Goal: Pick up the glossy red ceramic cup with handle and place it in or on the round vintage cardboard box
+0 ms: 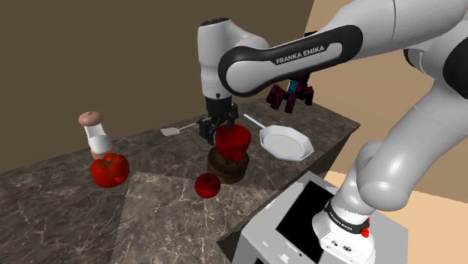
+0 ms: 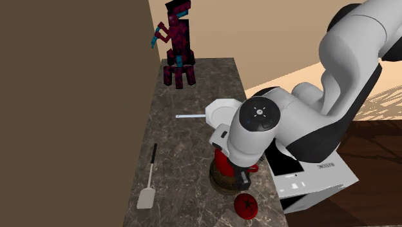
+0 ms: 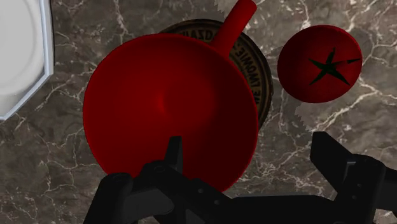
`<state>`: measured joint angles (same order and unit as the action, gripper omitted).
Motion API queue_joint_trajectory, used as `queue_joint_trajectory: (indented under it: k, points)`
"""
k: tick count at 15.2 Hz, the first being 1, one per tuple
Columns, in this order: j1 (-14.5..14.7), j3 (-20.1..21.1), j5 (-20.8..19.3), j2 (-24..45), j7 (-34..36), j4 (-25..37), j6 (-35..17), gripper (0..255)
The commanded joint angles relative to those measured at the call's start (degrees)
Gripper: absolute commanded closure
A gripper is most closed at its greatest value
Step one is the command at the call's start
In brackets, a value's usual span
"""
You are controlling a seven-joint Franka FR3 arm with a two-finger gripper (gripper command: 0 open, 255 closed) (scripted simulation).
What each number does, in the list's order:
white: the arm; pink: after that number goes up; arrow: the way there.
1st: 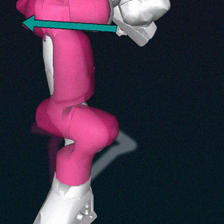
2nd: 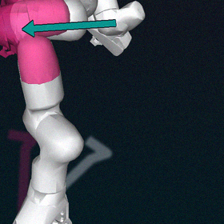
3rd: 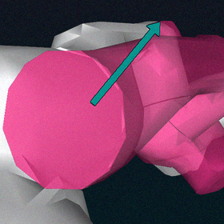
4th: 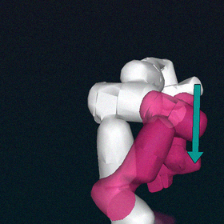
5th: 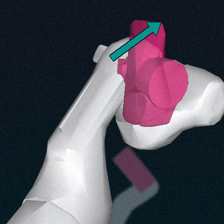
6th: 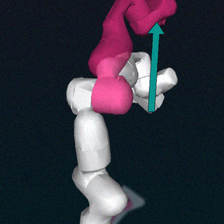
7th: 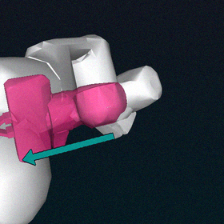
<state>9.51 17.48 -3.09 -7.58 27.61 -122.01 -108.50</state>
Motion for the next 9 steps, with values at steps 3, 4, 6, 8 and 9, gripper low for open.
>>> queue_joint_trajectory:
  k: [3, 4, 6, 8, 9]
  points:
    - [0.1, 0.1, 0.2, -0.3, -0.1, 3.0, 3.4, 0]
    - [0.1, 0.1, 0.2, -0.3, 0.0, 3.0, 3.4, 0]
    - [0.1, 0.1, 0.2, -0.3, 0.0, 3.0, 3.4, 0]
    - [0.1, 0.1, 0.2, -0.3, 0.0, 3.0, 3.4, 0]
    - [0.1, 0.1, 0.2, -0.3, 0.0, 3.0, 3.4, 0]
